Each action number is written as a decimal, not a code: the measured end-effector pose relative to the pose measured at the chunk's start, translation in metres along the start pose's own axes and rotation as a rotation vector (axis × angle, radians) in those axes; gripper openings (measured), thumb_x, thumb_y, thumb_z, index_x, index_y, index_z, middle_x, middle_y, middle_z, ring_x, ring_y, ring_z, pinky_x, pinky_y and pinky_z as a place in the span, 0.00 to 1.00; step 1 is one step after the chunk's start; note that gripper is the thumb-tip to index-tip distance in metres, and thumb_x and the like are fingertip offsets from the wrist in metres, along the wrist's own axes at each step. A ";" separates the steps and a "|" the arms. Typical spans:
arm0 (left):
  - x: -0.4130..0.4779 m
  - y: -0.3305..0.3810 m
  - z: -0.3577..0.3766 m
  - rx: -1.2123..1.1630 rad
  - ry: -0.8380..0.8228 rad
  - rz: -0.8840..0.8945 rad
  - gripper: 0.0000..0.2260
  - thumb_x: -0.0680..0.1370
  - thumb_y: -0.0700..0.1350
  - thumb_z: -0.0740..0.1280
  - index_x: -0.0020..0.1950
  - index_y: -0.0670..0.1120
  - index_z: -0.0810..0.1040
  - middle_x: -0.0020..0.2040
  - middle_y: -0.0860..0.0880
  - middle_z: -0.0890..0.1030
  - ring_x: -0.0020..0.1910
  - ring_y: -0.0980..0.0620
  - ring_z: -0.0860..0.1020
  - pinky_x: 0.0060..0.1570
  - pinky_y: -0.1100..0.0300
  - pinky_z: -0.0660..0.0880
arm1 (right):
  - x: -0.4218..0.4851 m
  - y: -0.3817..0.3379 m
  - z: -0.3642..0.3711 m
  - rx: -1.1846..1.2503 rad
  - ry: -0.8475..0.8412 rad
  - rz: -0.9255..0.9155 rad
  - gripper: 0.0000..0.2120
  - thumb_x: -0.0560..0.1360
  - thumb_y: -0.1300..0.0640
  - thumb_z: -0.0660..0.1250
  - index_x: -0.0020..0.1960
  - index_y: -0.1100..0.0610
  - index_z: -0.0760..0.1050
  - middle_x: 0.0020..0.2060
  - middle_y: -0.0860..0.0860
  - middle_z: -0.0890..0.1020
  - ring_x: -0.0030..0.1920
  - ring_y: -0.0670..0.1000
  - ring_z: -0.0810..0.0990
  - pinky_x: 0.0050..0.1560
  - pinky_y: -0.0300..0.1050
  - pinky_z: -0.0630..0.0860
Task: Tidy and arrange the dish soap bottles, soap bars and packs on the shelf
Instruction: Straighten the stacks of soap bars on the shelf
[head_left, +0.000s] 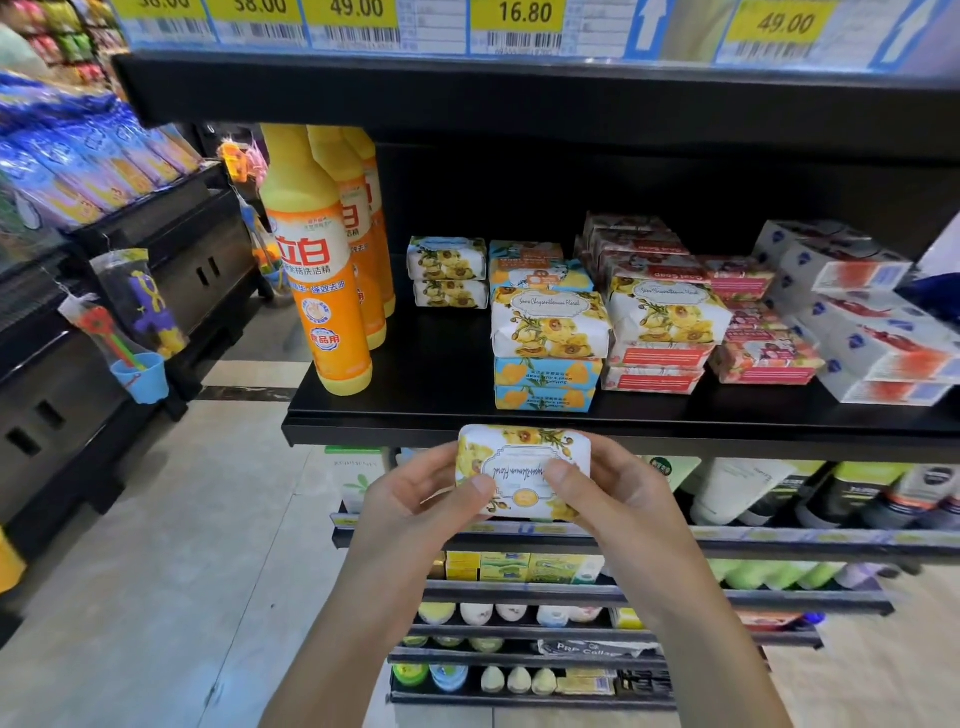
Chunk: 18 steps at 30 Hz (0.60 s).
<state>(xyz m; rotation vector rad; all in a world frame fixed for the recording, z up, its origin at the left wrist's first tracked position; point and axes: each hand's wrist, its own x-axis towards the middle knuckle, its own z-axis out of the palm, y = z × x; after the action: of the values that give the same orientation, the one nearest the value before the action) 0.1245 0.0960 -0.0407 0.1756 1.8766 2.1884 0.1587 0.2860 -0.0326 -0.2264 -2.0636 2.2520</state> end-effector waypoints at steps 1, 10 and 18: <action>0.000 -0.001 0.000 0.006 -0.003 0.001 0.21 0.72 0.47 0.74 0.64 0.49 0.81 0.56 0.48 0.87 0.58 0.49 0.84 0.60 0.51 0.79 | 0.000 0.000 -0.001 -0.008 -0.003 0.001 0.23 0.71 0.48 0.73 0.64 0.53 0.79 0.56 0.49 0.87 0.58 0.50 0.85 0.59 0.45 0.79; 0.001 -0.001 0.003 0.019 -0.040 -0.001 0.22 0.73 0.45 0.72 0.68 0.49 0.79 0.60 0.48 0.85 0.61 0.48 0.83 0.64 0.50 0.75 | -0.001 0.002 -0.006 0.041 0.009 -0.058 0.23 0.70 0.55 0.75 0.64 0.55 0.79 0.56 0.51 0.86 0.57 0.51 0.85 0.55 0.43 0.81; 0.003 0.006 0.004 0.019 0.009 -0.036 0.25 0.73 0.58 0.73 0.66 0.49 0.80 0.59 0.51 0.86 0.59 0.52 0.84 0.68 0.47 0.74 | 0.002 0.000 -0.008 0.017 -0.013 -0.201 0.21 0.72 0.63 0.74 0.65 0.58 0.77 0.58 0.52 0.85 0.60 0.51 0.83 0.55 0.42 0.80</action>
<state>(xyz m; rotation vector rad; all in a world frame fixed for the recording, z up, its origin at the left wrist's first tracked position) 0.1222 0.0993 -0.0340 0.1342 1.8907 2.1522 0.1578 0.2945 -0.0336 -0.0024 -1.9737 2.1552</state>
